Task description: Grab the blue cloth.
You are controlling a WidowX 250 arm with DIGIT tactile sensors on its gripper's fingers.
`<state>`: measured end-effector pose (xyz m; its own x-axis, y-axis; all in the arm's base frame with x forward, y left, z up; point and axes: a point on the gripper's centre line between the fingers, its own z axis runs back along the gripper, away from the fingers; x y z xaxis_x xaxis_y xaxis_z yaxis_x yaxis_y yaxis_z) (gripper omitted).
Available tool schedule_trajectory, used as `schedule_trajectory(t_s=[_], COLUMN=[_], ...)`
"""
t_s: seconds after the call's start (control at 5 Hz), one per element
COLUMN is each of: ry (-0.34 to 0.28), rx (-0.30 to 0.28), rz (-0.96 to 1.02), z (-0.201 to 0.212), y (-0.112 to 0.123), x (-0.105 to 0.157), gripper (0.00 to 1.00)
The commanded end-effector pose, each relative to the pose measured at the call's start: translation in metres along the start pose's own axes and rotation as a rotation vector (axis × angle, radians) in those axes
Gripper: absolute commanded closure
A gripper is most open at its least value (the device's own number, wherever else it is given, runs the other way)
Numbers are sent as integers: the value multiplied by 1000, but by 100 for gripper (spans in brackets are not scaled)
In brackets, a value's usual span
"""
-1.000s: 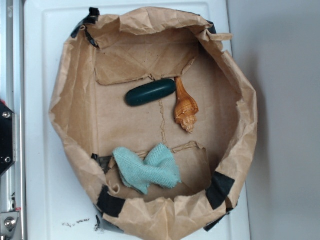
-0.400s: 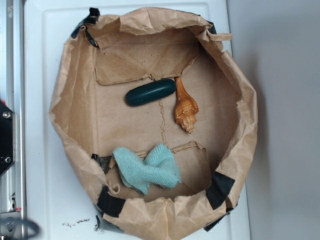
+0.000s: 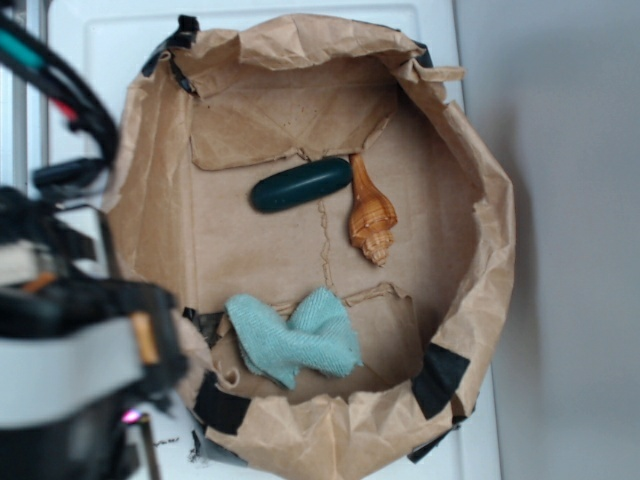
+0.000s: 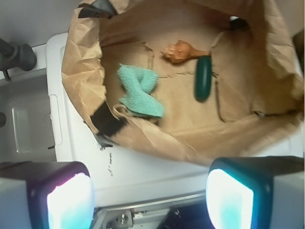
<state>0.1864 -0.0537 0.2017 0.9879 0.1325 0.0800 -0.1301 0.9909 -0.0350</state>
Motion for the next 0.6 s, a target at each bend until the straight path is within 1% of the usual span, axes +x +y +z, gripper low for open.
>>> schedule_trajectory(t_s=[0.0, 0.2, 0.4], ry=[-81, -70, -70], rx=[-19, -10, -10], rz=[-3, 14, 14], z=[-33, -52, -52], y=[28, 48, 48], x=[50, 74, 74], gripper=[0, 0, 0])
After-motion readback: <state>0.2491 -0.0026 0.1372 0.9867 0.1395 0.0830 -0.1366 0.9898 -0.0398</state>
